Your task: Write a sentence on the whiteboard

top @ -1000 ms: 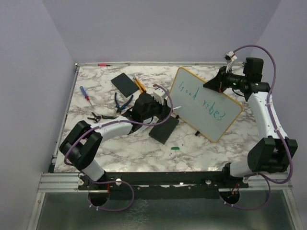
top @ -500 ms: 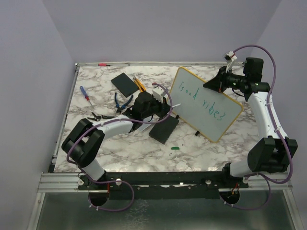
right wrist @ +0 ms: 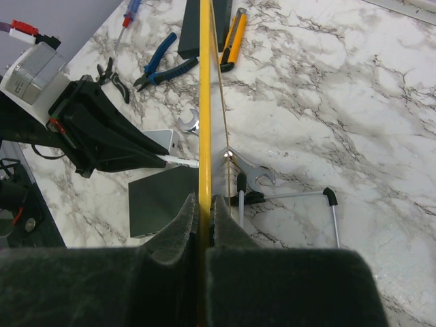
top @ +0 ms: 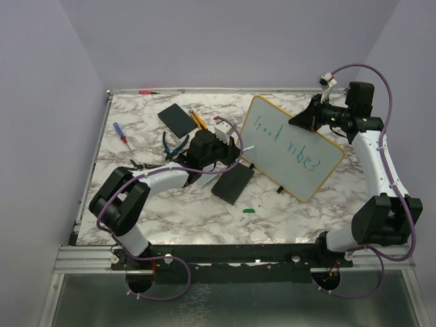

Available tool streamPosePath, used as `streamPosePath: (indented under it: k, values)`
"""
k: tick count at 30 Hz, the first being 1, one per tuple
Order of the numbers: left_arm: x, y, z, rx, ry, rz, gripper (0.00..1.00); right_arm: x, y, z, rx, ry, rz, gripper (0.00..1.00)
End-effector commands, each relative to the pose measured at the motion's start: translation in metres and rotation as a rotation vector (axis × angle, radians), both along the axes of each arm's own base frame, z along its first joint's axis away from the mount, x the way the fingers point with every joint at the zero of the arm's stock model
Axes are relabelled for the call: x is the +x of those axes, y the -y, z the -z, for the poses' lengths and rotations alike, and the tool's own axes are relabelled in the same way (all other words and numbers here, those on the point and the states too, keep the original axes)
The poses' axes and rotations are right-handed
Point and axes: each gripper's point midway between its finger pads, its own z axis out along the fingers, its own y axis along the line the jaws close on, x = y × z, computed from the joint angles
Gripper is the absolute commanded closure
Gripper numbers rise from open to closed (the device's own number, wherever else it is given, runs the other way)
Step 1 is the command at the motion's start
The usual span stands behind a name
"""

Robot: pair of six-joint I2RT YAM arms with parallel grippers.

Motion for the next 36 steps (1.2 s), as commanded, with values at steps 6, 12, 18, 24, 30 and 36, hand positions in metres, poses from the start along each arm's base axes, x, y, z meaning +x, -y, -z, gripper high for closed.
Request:
streamPosePath:
  k: [6,12,18,24,30,36]
  values:
    - [0.011,0.002,0.001,-0.015,0.006,-0.015,1.00,-0.011,-0.007,0.016,0.020,-0.090,-0.020,0.99]
    - [0.016,-0.002,0.004,-0.012,0.001,-0.048,1.00,-0.011,-0.007,0.016,0.021,-0.091,-0.020,0.99]
    - [0.019,-0.009,0.002,-0.014,0.004,-0.077,1.00,-0.011,-0.007,0.016,0.020,-0.088,-0.020,0.99]
    - [0.017,-0.011,0.006,-0.009,-0.004,-0.080,1.00,-0.011,-0.007,0.016,0.020,-0.088,-0.020,0.99]
    - [0.015,-0.012,0.013,-0.003,-0.020,-0.080,1.00,-0.011,-0.007,0.016,0.020,-0.088,-0.020,0.99]
    - [0.013,-0.013,0.017,0.001,-0.031,-0.082,1.00,-0.011,-0.007,0.016,0.020,-0.088,-0.019,0.99]
